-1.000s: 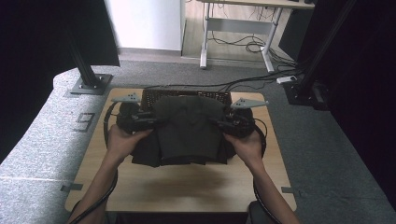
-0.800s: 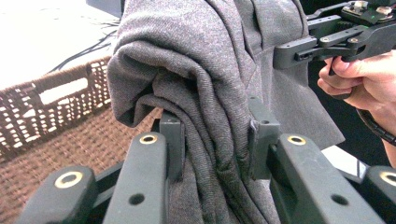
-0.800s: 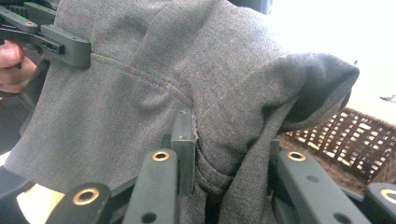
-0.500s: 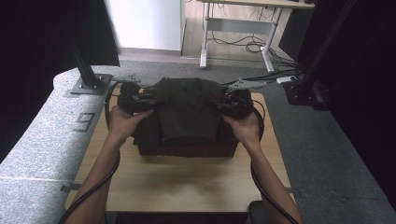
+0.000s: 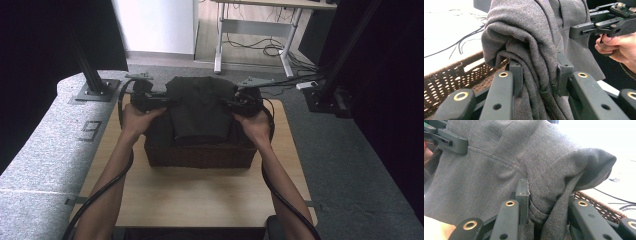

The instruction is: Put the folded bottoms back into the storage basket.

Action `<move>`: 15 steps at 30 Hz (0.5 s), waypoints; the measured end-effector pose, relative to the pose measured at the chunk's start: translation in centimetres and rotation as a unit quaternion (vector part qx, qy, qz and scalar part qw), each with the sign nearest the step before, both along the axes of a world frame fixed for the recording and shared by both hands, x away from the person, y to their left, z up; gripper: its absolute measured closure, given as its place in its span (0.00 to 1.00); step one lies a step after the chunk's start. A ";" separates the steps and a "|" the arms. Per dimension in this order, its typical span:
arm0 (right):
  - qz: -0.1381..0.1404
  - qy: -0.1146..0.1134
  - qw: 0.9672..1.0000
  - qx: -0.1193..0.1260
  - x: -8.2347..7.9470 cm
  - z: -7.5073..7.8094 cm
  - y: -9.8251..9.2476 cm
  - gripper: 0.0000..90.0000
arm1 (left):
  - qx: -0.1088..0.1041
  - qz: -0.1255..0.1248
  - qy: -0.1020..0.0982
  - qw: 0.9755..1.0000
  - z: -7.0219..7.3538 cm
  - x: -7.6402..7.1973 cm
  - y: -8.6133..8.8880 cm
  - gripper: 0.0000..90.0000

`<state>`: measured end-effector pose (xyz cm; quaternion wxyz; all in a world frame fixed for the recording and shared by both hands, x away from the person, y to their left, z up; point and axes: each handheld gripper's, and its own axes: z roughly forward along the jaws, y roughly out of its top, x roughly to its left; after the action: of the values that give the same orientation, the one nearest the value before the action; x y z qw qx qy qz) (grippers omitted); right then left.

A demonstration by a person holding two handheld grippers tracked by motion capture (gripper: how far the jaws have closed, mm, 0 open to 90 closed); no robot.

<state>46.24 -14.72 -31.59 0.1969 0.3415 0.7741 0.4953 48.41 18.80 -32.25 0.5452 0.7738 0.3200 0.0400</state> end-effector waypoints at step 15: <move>-0.025 0.042 0.999 -0.008 3.6 -5.0 0.1 0.77 | 0.017 0.000 0.030 0.999 -5.5 4.1 -0.5 0.74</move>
<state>49.81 -14.66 -36.59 0.1791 0.3794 0.7771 0.4692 52.53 18.31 -37.72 0.5218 0.7839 0.3355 0.0228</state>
